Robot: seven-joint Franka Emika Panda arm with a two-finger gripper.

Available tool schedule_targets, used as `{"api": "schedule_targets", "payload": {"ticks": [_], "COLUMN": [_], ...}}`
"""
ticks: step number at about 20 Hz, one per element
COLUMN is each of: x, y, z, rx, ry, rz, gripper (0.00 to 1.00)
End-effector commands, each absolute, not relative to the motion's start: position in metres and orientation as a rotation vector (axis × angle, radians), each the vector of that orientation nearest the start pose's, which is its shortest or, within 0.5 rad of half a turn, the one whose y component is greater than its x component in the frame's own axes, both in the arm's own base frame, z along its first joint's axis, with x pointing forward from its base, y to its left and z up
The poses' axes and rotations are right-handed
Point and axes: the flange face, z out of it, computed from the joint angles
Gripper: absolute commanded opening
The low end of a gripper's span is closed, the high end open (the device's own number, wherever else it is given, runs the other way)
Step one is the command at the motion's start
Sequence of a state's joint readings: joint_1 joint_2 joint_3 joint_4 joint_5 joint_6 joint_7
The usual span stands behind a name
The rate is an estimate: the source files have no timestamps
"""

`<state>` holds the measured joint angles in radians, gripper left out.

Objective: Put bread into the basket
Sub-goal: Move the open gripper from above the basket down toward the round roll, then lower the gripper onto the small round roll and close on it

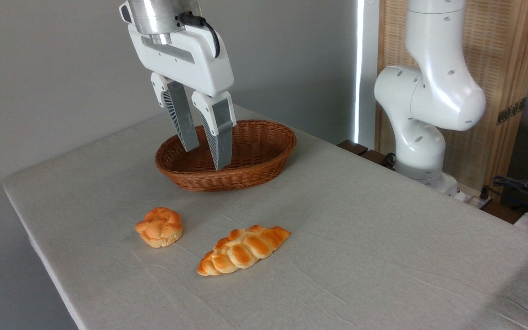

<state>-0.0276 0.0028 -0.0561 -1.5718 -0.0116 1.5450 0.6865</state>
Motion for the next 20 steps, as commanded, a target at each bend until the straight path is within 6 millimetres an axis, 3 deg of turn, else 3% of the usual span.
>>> {"api": "schedule_targets", "payload": {"ticks": [1,9,13,20], "x": [0.548,0.56,0.561,0.564], "y": [-0.049,-0.134,-0.169,-0.181], "z": [0.619,0.572,0.529,0.479], "rx": [-2.925,-2.787,-2.706,-2.645], "ry": [1.22,1.401,1.474,1.61], "rz": [0.027,-0.226,-0.369,-0.345], "gripper": [1.0,1.0,1.0,1.0]}}
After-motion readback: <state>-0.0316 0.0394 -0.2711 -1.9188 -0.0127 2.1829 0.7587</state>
